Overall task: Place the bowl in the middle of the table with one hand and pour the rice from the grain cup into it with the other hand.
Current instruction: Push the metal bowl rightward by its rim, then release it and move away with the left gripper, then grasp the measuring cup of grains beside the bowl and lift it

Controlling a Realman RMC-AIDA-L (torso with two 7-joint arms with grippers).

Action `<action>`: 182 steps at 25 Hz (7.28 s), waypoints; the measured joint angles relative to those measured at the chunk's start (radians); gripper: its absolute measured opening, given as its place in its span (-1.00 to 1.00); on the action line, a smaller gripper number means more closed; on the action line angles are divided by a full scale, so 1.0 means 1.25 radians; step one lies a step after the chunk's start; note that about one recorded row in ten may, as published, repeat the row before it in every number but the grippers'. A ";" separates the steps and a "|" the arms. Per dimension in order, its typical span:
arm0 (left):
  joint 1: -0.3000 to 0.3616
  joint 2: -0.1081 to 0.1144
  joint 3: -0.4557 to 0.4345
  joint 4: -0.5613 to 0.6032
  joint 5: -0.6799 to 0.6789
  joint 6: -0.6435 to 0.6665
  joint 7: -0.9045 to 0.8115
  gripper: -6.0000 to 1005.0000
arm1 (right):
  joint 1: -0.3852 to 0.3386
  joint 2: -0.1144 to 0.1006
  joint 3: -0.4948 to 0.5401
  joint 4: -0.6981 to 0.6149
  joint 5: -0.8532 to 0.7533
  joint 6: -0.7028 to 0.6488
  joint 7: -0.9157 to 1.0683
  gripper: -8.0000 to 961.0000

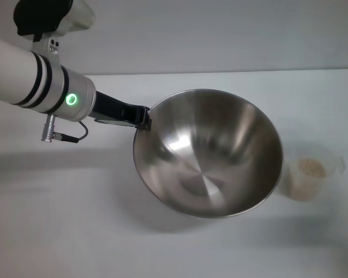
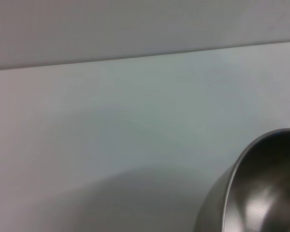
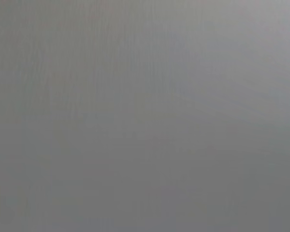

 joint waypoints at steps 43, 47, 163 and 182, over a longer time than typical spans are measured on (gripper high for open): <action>-0.029 0.001 0.004 0.067 0.021 0.015 0.009 -0.92 | -0.015 0.000 0.000 0.000 0.001 -0.010 0.000 0.32; -0.029 0.001 0.004 0.068 0.021 0.017 0.009 -0.92 | -0.019 0.000 0.000 0.000 0.000 -0.010 0.000 0.32; 0.387 0.027 0.276 0.452 0.378 1.934 -0.442 0.52 | -0.303 0.000 -0.174 0.293 -0.010 -0.104 -0.162 0.32; 0.380 0.038 0.275 0.464 0.378 1.908 -0.436 0.52 | -0.383 0.002 -0.229 0.303 0.000 -0.021 -0.164 0.33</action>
